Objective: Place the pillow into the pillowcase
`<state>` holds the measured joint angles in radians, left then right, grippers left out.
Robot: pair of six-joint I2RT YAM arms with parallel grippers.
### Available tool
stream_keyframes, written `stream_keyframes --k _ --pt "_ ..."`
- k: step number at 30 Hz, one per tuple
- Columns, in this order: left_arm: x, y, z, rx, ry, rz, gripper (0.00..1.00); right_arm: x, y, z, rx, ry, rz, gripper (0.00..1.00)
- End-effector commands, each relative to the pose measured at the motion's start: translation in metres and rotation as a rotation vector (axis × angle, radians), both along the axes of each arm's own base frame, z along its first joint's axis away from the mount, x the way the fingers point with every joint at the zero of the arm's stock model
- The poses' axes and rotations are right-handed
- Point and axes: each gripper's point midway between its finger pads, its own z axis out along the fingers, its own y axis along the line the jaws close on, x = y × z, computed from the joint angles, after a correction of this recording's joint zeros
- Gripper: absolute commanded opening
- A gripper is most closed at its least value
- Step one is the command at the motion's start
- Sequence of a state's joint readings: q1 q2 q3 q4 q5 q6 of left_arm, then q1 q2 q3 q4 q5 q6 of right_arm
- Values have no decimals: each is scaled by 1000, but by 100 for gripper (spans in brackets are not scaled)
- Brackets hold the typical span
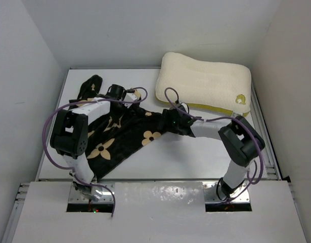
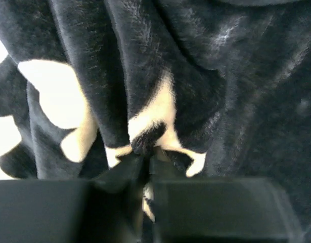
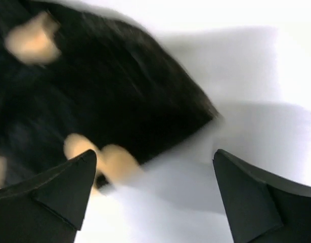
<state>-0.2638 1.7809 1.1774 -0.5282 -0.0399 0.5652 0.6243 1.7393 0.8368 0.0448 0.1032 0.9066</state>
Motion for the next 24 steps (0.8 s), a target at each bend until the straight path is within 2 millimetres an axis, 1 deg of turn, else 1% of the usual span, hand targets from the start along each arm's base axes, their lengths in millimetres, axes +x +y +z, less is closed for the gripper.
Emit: stream_keyframes --k 1,2,3,4,5,6,7,8,9,10,11,12,13,14,15,16,17,18,19,20,21,22,23,24 --pt "26 6 23 -35 -105 90 0 16 20 -18 170 67 -130 94" --pt "26 7 29 -54 -109 95 0 18 23 -26 216 77 -139 78" --pt "25 8 32 -75 -105 101 0 18 25 -28 268 82 -142 67" --pt "25 9 42 -135 -90 109 0 31 32 -17 336 28 -159 55" --pt "25 10 51 -167 -90 112 0 36 30 -17 345 13 -174 41" --pt "26 12 65 -204 -105 120 0 45 25 -17 342 -5 -202 16" --pt "34 16 85 -265 -133 134 0 49 22 -18 341 0 -215 5" --pt "30 19 97 -288 -126 137 0 63 13 -17 339 -16 -239 0" --pt "37 27 115 -314 -159 146 0 68 10 -14 357 -20 -236 0" --pt "33 28 121 -341 -146 148 0 73 5 -10 364 -30 -239 0" --pt "36 36 134 -353 -167 163 0 83 -14 -3 366 -47 -278 0" --pt "31 38 134 -360 -144 171 0 86 -25 1 351 -69 -290 0" --pt "29 38 133 -360 -133 172 0 83 -39 -2 329 -69 -312 0" --pt "28 49 132 -357 -129 200 0 88 -59 1 312 -85 -347 0" --pt "23 50 124 -349 -103 201 0 88 -70 7 294 -112 -339 0" --pt "20 50 115 -341 -76 201 0 84 -84 4 288 -101 -339 0" --pt "18 51 108 -333 -58 205 0 81 -89 4 282 -102 -316 0" --pt "15 48 101 -333 -34 205 0 77 -92 2 251 -105 -262 0" --pt "12 44 91 -336 2 201 4 70 -95 -3 211 -81 -186 0" --pt "12 44 86 -335 14 203 8 76 -92 4 225 -94 -174 0" --pt "12 45 81 -329 24 208 11 66 -96 -5 155 -53 -122 0" --pt "11 36 71 -322 49 190 17 72 -90 4 140 -69 -83 0" --pt "12 33 66 -313 54 191 22 66 -90 0 112 -36 -54 5" --pt "13 31 58 -306 68 191 27 67 -86 3 93 -45 -13 19"
